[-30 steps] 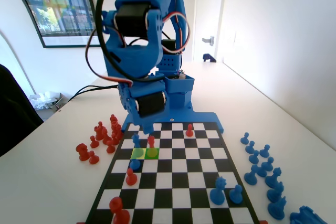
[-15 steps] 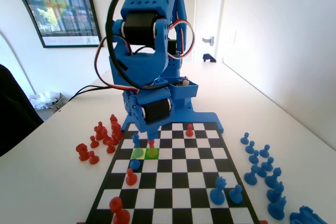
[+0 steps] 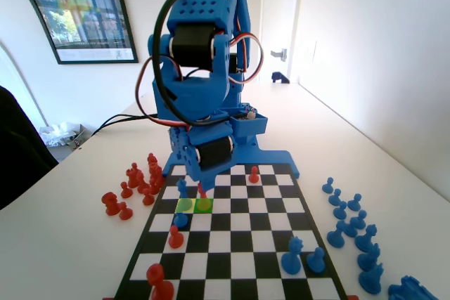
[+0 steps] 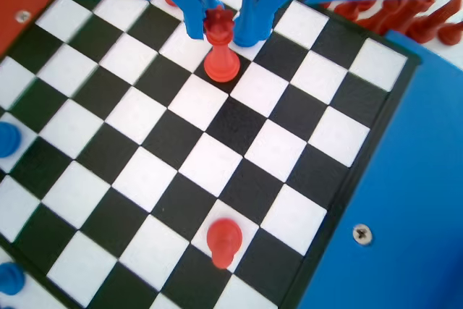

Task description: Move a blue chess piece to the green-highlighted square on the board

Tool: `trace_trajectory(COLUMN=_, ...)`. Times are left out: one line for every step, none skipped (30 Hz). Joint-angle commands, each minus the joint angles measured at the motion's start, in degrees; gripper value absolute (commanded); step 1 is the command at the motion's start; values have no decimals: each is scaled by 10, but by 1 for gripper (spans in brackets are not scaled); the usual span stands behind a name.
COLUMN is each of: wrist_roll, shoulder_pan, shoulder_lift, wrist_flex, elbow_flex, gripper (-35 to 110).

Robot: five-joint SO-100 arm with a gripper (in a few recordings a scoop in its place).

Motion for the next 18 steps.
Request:
trace_trajectory(wrist_roll=-6, shoulder_pan=10, shoulder_lift=9, wrist_flex=-5, elbow_flex=-10, gripper=11)
trace_trajectory(wrist_roll=-6, shoulder_pan=11, shoulder_lift=9, wrist_flex=-5, elbow_flex=-11, gripper=11)
trace_trajectory(wrist_roll=-6, shoulder_pan=11, shoulder_lift=9, wrist_flex=-5, elbow_flex=-11, gripper=11)
trace_trajectory(wrist_roll=-6, shoulder_pan=11, shoulder_lift=9, wrist_flex=-6, elbow_flex=-12, gripper=11)
trace_trajectory(wrist_roll=-5, shoulder_pan=11, shoulder_lift=9, wrist_flex=-7, elbow_flex=-13, gripper=11)
trace_trajectory(wrist_roll=-4, shoulder_pan=11, shoulder_lift=9, wrist_flex=-8, elbow_flex=-14, gripper=11)
trace_trajectory(wrist_roll=-3, shoulder_pan=11, shoulder_lift=9, wrist_flex=-8, elbow_flex=-15, gripper=11)
trace_trajectory(wrist_roll=-3, shoulder_pan=11, shoulder_lift=9, wrist_flex=-10, elbow_flex=-16, gripper=11)
trace_trajectory(wrist_roll=-2, shoulder_pan=11, shoulder_lift=9, wrist_flex=-12, elbow_flex=-16, gripper=11)
trace_trajectory(wrist_roll=-1, shoulder_pan=11, shoulder_lift=9, wrist_flex=-13, elbow_flex=-18, gripper=11)
trace_trajectory(wrist_roll=-1, shoulder_pan=12, shoulder_lift=9, wrist_flex=-14, elbow_flex=-18, gripper=11)
trace_trajectory(wrist_roll=-1, shoulder_pan=12, shoulder_lift=9, wrist_flex=-15, elbow_flex=-20, gripper=11)
trace_trajectory(wrist_roll=-1, shoulder_pan=13, shoulder_lift=8, wrist_flex=-17, elbow_flex=-20, gripper=11)
trace_trajectory(wrist_roll=-1, shoulder_pan=13, shoulder_lift=8, wrist_flex=-18, elbow_flex=-21, gripper=10)
trace_trajectory(wrist_roll=-1, shoulder_pan=13, shoulder_lift=8, wrist_flex=-18, elbow_flex=-21, gripper=10)
trace_trajectory(wrist_roll=-1, shoulder_pan=13, shoulder_lift=8, wrist_flex=-19, elbow_flex=-21, gripper=10)
trace_trajectory(wrist_roll=-1, shoulder_pan=13, shoulder_lift=8, wrist_flex=-21, elbow_flex=-21, gripper=10)
trace_trajectory(wrist_roll=-1, shoulder_pan=13, shoulder_lift=8, wrist_flex=-22, elbow_flex=-21, gripper=9)
